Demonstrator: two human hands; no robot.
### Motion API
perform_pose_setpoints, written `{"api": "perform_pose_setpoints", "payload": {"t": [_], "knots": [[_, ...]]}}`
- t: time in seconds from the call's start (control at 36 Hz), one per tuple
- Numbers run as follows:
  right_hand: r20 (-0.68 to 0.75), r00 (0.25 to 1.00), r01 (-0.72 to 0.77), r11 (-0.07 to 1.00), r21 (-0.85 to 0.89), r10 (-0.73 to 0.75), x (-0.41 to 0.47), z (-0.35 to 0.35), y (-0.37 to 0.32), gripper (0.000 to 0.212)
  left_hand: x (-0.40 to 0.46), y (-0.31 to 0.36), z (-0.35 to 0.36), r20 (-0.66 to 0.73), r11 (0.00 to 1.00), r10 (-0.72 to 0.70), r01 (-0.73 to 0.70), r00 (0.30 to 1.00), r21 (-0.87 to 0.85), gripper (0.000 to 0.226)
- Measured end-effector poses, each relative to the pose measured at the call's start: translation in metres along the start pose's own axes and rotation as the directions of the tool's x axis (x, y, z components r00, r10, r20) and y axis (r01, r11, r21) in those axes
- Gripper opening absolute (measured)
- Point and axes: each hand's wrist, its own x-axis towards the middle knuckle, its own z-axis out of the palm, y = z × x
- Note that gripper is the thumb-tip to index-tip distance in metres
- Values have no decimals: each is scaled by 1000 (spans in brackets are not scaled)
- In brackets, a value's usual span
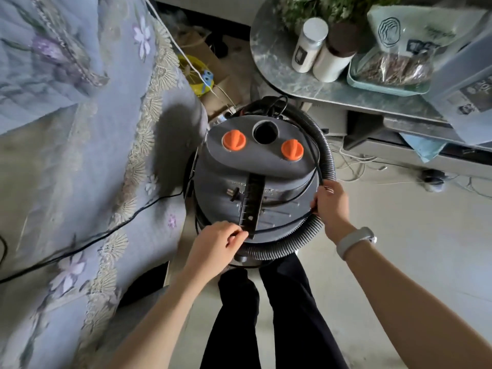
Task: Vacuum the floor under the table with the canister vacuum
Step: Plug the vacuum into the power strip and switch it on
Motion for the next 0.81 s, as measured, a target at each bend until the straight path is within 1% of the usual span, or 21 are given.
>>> {"api": "perform_pose_setpoints", "payload": {"t": [0.08, 0.17, 0.22, 0.25, 0.28, 0.33, 0.36, 0.42, 0.47, 0.53, 0.61, 0.67, 0.72, 0.81], "knots": [[38, 997, 65, 996, -65, -63, -6, 6, 0, 19, 6, -8, -8, -75, 999, 14, -11, 997, 31, 54], [87, 995, 60, 998, -28, -57, -10, 12, 6, 20, 12, -16, -9, -37, 998, 41, -39, 998, 54, 51], [82, 990, 118, 991, -59, -113, -16, 14, 13, 24, 12, -20, -7, -28, 1000, 15, -15, 999, 8, 42], [65, 982, 183, 975, -130, -176, -20, 14, 16, 26, 11, -21, -6, -63, 1000, 5, -6, 998, -22, 32], [59, 963, 268, 934, -234, -261, -23, 12, 21, 28, 10, -22, -5, -117, 999, -7, 2, 993, -47, 23], [109, 910, 404, 794, -455, -401, -29, 10, 31, 30, 8, -24, -4, -236, 998, -43, 29, 971, -64, 14], [137, 886, 443, 726, -526, -442, -31, 8, 35, 30, 7, -24, -3, -285, 997, -56, 40, 957, -63, 13], [208, 837, 515, 602, -610, -506, -30, 7, 42, 29, 6, -22, 0, -347, 997, -78, 63, 935, -52, 14], [305, 792, 578, 489, -653, -528, -26, 9, 47, 29, 8, -21, 3, -364, 996, -89, 74, 927, -55, 18], [392, 756, 623, 393, -677, -524, -21, 12, 49, 31, 13, -18, 5, -363, 996, -77, 56, 928, -67, 22], [424, 746, 627, 328, -707, -513, -15, 21, 46, 32, 29, -11, 4, -375, 996, -58, 31, 925, -78, 29], [427, 734, 628, 290, -722, -528, -11, 25, 42, 28, 41, -5, 2, -396, 997, -52, 22, 917, -80, 27], [446, 704, 645, 234, -728, -552, -6, 26, 40, 26, 49, -1, 0, -394, 998, -29, 3, 919, -68, 24], [483, 655, 673, 158, -723, -581, 2, 24, 41, 29, 51, 3, 3, -390, 998, -24, 2, 920, -57, 27]]}}
